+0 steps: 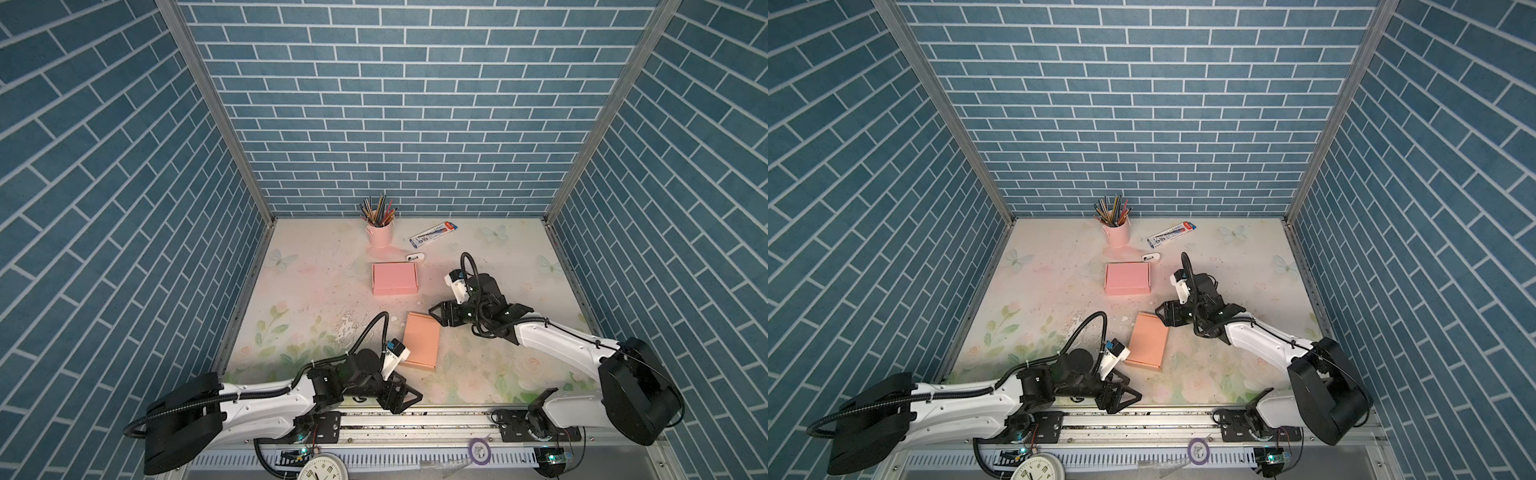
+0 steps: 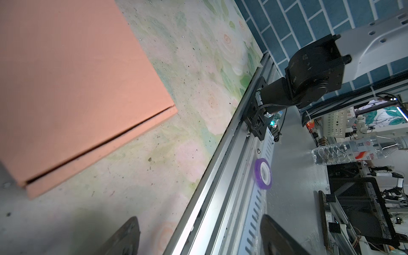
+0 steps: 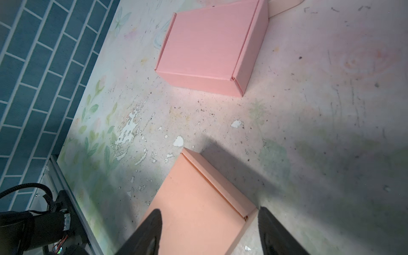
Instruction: Fold the paper box
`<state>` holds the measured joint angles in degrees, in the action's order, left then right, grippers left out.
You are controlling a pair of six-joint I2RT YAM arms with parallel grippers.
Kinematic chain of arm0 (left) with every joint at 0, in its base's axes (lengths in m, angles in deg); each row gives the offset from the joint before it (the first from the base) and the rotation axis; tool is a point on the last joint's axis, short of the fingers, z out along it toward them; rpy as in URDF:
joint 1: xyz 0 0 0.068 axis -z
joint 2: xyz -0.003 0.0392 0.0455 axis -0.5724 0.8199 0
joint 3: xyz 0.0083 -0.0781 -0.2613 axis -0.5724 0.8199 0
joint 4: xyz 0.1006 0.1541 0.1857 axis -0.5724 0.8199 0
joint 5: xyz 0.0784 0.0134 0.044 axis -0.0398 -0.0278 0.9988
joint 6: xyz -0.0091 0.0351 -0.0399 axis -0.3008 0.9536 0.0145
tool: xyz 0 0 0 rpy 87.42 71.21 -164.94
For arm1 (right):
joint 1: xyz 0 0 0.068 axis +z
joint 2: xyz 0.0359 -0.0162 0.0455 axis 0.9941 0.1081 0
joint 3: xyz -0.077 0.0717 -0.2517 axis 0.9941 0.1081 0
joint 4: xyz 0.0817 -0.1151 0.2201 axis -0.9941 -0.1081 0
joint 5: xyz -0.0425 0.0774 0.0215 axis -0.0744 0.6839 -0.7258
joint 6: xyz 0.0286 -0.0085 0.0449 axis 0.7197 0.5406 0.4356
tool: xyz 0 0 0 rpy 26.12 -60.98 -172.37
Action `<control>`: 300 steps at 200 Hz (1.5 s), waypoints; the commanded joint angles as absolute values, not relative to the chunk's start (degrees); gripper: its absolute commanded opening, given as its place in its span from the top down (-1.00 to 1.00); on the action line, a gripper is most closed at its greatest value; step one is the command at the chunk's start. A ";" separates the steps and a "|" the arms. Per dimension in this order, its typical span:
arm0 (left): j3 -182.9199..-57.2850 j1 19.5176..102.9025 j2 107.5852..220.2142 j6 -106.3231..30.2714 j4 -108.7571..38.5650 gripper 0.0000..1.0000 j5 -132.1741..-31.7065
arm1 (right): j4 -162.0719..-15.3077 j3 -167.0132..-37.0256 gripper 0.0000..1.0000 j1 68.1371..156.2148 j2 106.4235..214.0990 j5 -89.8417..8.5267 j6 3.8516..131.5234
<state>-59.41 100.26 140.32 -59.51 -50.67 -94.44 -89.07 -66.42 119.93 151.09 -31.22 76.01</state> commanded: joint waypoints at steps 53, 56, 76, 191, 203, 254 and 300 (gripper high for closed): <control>-61.17 100.68 143.49 -57.72 -53.62 -0.73 -88.79 | -90.40 -73.65 -0.42 117.11 161.31 -27.14 69.77; -61.30 100.71 143.67 -57.72 -53.56 -0.73 -88.47 | -90.42 -73.83 -0.42 117.02 161.77 -26.98 69.69; -62.15 100.63 144.66 -57.64 -52.41 -0.76 -86.77 | -89.85 -74.37 -0.40 116.77 164.32 -25.95 69.74; -62.12 96.94 146.46 -57.99 -55.55 -0.76 -87.85 | -86.14 -71.22 -0.32 116.83 167.44 -22.90 70.73; -62.16 96.62 146.87 -57.98 -55.94 -0.76 -88.08 | -86.01 -70.87 -0.29 116.84 167.31 -22.68 70.81; -62.58 95.10 149.35 -58.07 -57.99 -0.76 -89.47 | -84.02 -67.73 -0.10 116.84 164.90 -21.82 72.50; -62.09 93.20 149.66 -58.38 -58.96 -0.76 -89.40 | -82.56 -63.96 -0.05 116.80 162.20 -21.44 73.62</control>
<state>-61.16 94.40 149.37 -58.48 -56.53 -89.56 -83.19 -66.13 116.98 164.58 -22.39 72.71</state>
